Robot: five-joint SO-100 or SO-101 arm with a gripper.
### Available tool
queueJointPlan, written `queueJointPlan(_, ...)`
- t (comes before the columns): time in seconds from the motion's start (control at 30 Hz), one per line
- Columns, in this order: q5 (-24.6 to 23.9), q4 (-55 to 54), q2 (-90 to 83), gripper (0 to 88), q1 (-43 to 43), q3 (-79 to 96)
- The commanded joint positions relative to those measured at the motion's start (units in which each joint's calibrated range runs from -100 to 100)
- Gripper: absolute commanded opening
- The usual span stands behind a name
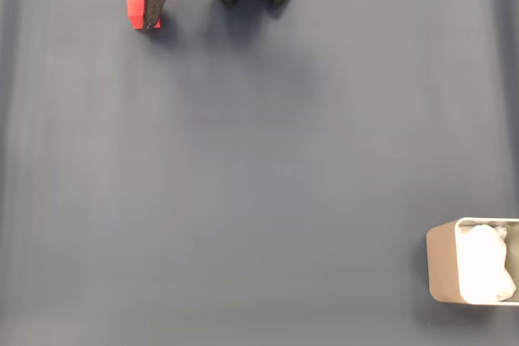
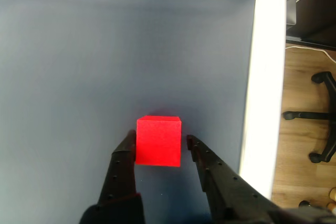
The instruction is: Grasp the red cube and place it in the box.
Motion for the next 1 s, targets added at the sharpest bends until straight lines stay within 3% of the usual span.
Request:
queueJointPlan(0.0, 0.39, -0.85, 0.37, 16.7, -0.11, -1.2)
queueJointPlan(0.97, 0.05, -0.85, 1.58, 11.7, -0.4, -3.03)
